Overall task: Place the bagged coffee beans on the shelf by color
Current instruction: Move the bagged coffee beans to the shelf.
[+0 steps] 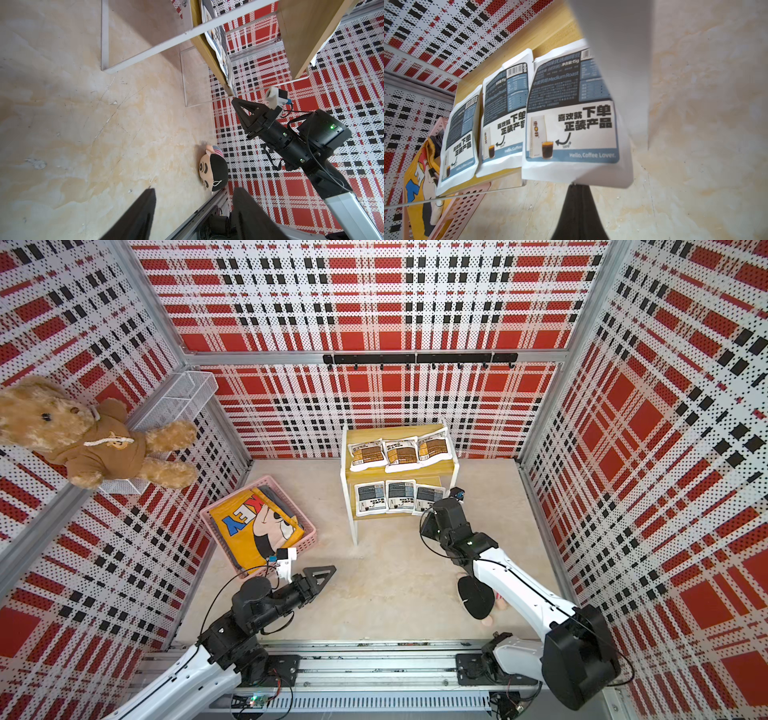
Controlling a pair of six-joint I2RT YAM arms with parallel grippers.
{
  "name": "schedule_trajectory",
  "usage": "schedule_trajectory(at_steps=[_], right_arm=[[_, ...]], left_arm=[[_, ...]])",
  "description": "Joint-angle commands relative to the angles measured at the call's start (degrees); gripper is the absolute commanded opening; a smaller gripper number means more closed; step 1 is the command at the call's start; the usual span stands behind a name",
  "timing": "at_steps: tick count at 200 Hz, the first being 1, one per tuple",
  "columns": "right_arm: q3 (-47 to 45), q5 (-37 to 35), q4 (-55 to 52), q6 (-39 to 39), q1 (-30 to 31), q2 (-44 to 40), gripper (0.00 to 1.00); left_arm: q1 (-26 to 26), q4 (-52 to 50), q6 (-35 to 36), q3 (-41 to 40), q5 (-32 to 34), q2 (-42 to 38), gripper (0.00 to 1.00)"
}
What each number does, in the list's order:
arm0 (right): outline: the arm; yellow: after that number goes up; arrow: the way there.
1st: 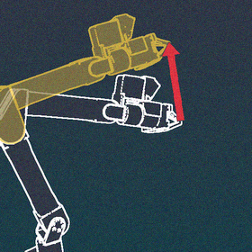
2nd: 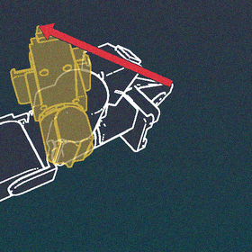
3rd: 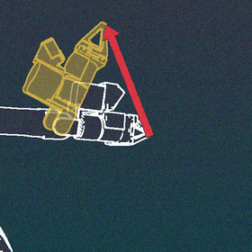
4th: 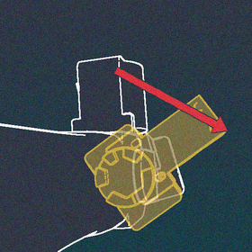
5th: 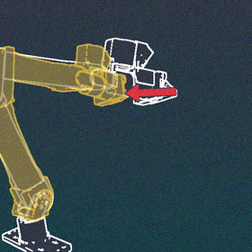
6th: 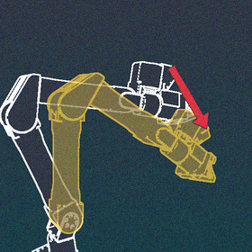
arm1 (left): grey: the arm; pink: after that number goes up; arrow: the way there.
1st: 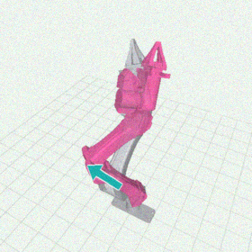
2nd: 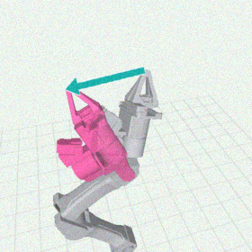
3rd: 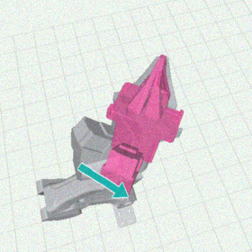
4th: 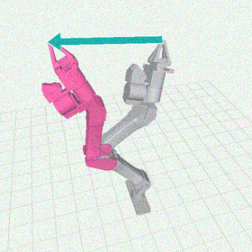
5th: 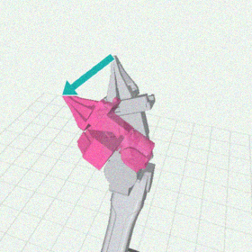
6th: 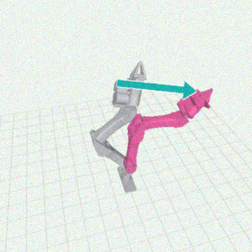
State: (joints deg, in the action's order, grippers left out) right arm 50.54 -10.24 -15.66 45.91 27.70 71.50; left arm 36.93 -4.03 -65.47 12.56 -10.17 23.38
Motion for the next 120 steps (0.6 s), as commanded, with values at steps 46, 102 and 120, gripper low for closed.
schedule_trajectory(at_steps=[46, 102, 120], right_arm=[[3.7, -3.1, 4.0, -2.3, -1.2, 3.6, 0.00], [-0.7, -2.2, 1.6, 0.2, -1.2, -1.9, 0.00], [-3.8, -0.2, 0.3, 1.7, -1.1, -5.4, 0.00]], left_arm=[[-0.6, -2.7, 1.1, 0.4, -0.6, -1.6, 0.66], [-0.7, -3.2, 1.0, 0.5, -0.2, -2.4, 0.66], [-0.7, -2.9, 1.1, 0.7, 0.0, -2.2, 0.66]])
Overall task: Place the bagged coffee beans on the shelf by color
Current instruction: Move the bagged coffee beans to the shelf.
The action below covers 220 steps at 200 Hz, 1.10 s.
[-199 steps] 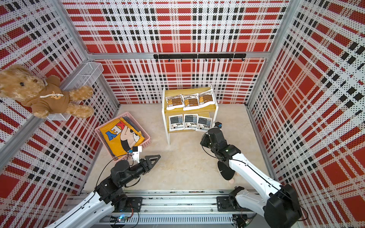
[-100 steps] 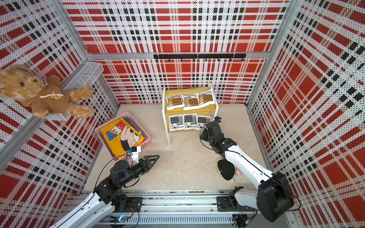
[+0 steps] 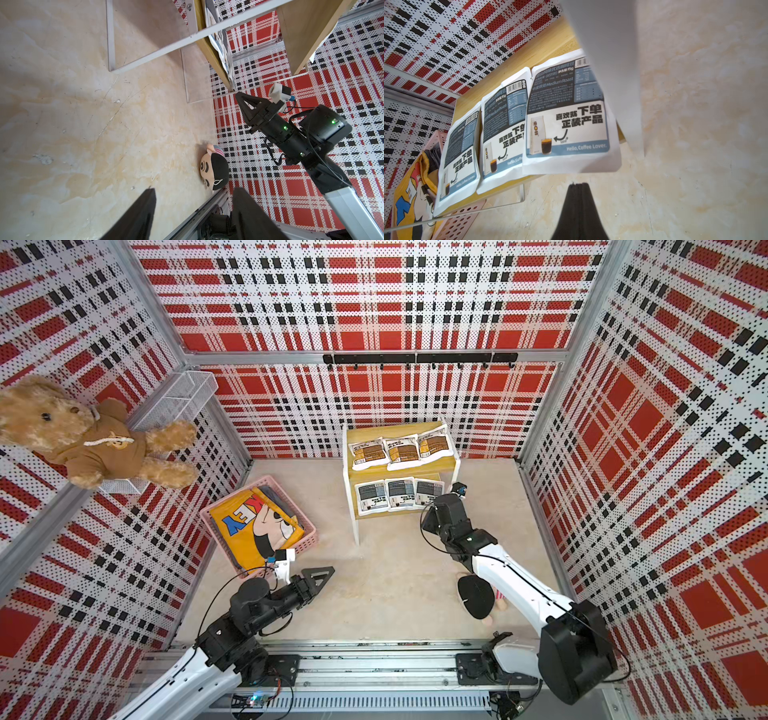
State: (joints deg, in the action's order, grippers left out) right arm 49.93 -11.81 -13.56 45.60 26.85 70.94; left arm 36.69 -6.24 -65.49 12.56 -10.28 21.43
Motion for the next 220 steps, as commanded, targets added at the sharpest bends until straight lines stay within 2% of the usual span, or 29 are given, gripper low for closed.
schedule_trajectory(at_steps=[1, 38, 55, 71, 103, 115, 133, 157, 177, 202, 220], right_arm=[[-3.3, 1.4, -2.0, 2.1, -0.3, -5.0, 0.00], [-6.0, 0.3, -10.0, -0.7, -1.4, -14.8, 0.00], [-5.5, 4.6, -12.9, -2.9, -5.4, -17.5, 0.00], [-4.4, 10.0, -15.2, -4.9, -9.6, -18.1, 0.00], [-2.2, 14.8, -17.4, -7.7, -13.9, -17.8, 0.00], [-1.3, 17.8, -17.3, -8.1, -14.6, -16.4, 0.00], [-0.4, 18.2, -17.1, -8.1, -14.7, -15.5, 0.00], [1.0, 15.6, -18.3, -9.2, -16.7, -14.8, 0.03], [2.4, 14.7, -19.6, -11.2, -21.0, -13.4, 0.07], [2.9, 13.5, -19.1, -13.5, -28.6, -11.5, 0.10], [2.1, 10.6, -16.6, -16.3, -31.6, -10.1, 0.14]], left_arm=[[-0.5, -0.6, 1.0, 0.7, 0.0, -0.3, 0.66], [-0.3, 3.4, 0.7, 0.7, -0.2, 1.5, 0.65], [-0.3, 5.1, 1.3, 1.5, 0.0, 3.9, 0.65], [-0.1, 6.5, 2.2, 2.5, 0.5, 6.0, 0.65], [0.0, 8.9, 3.0, 4.0, 1.2, 8.8, 0.65], [0.0, 9.2, 3.1, 4.1, 1.2, 9.4, 0.65], [0.0, 8.6, 4.0, 4.4, 2.0, 9.2, 0.65], [-0.2, 2.7, 6.8, 6.4, 8.2, 6.9, 0.65], [-0.3, 1.0, 11.0, 8.0, 14.1, 4.4, 0.65], [-1.0, -1.8, 19.3, 10.7, 23.6, 2.6, 0.65], [-1.4, -0.6, 25.2, 11.5, 29.6, 1.7, 0.66]])
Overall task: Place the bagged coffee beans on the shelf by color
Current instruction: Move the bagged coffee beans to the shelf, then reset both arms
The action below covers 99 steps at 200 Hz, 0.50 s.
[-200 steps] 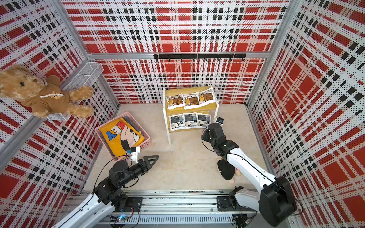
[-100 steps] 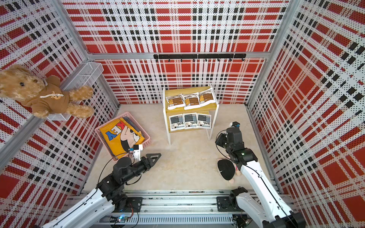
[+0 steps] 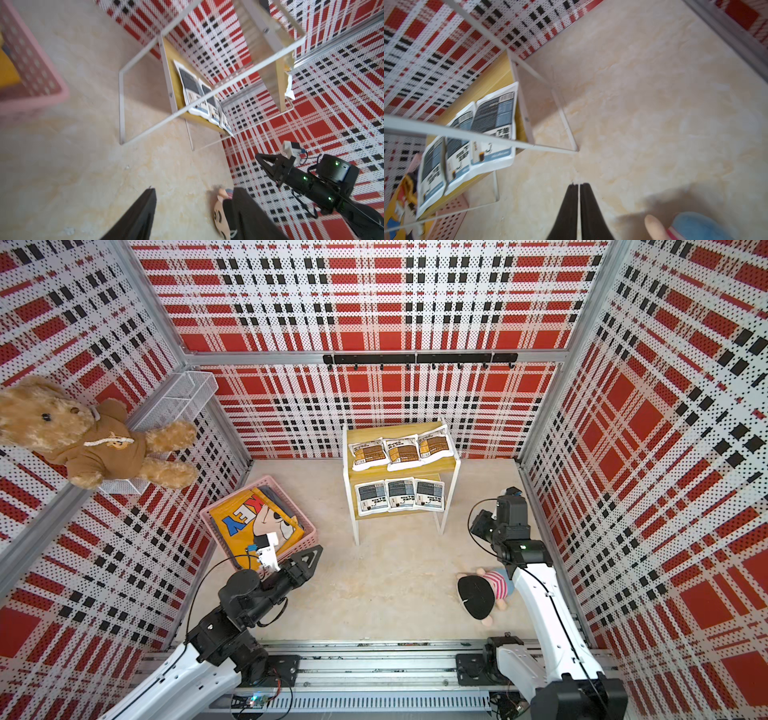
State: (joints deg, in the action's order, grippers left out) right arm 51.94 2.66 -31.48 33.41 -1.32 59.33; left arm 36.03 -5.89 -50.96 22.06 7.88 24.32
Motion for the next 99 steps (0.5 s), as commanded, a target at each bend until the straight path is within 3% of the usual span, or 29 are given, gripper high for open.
schedule_trajectory(at_steps=[1, 14, 39, 74, 99], right_arm=[[0.0, -4.0, 1.6, -4.3, -3.5, 1.6, 0.14], [-1.6, -6.1, 6.0, -6.9, -3.8, 2.0, 0.16], [-10.0, -7.1, 20.6, -13.7, -3.8, -1.4, 0.19], [-21.5, -6.6, 36.5, -22.9, -3.8, -5.2, 0.40], [-25.5, -5.0, 41.9, -25.9, -3.8, -3.3, 0.43]], left_arm=[[-0.7, -0.9, 10.9, 2.1, 11.8, -1.2, 0.68], [-1.0, 0.2, 15.0, 2.1, 17.0, -1.8, 0.74], [-1.6, 4.8, 21.1, 0.4, 24.2, -1.8, 1.00], [-4.3, 10.9, 24.6, -2.2, 22.8, 2.0, 0.99], [-6.0, 18.1, 31.9, -5.2, 24.9, 3.4, 0.99]])
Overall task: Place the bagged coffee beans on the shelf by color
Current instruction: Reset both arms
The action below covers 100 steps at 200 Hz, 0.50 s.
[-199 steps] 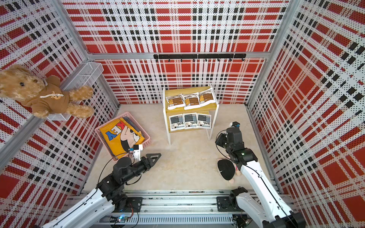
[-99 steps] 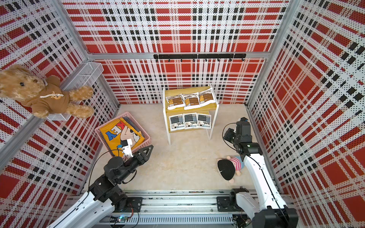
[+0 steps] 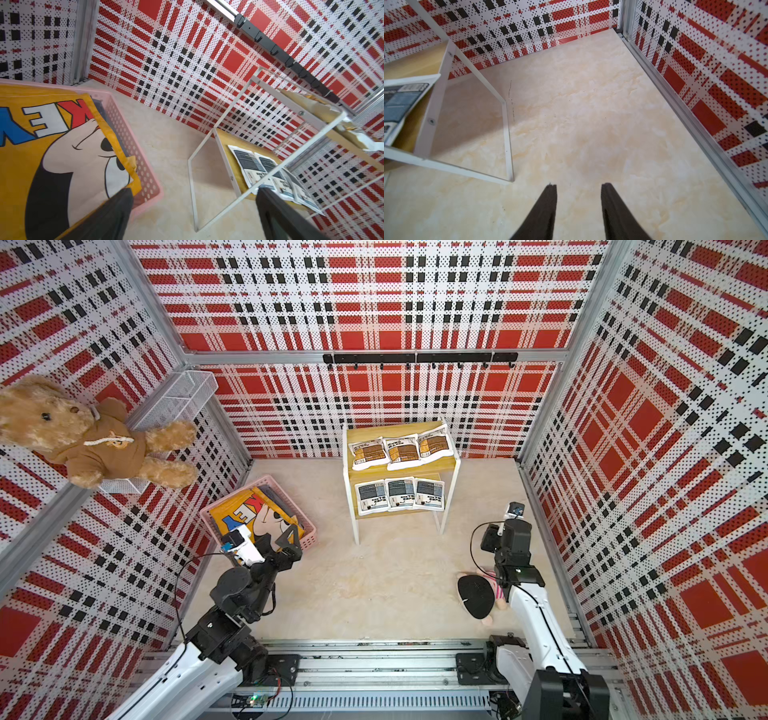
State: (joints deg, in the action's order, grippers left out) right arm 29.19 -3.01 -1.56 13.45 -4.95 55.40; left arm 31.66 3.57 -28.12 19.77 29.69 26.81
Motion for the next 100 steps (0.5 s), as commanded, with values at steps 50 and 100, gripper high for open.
schedule_trajectory(at_steps=[50, 100], right_arm=[[-13.6, 2.7, 34.9, -6.0, -0.1, 3.9, 0.46], [-13.7, 0.3, 52.3, -5.3, 0.3, 19.4, 0.46]], left_arm=[[-11.3, 24.1, 18.3, -11.2, -0.5, 3.2, 0.99], [-31.5, 37.3, 16.7, -15.2, -16.0, 14.6, 0.99]])
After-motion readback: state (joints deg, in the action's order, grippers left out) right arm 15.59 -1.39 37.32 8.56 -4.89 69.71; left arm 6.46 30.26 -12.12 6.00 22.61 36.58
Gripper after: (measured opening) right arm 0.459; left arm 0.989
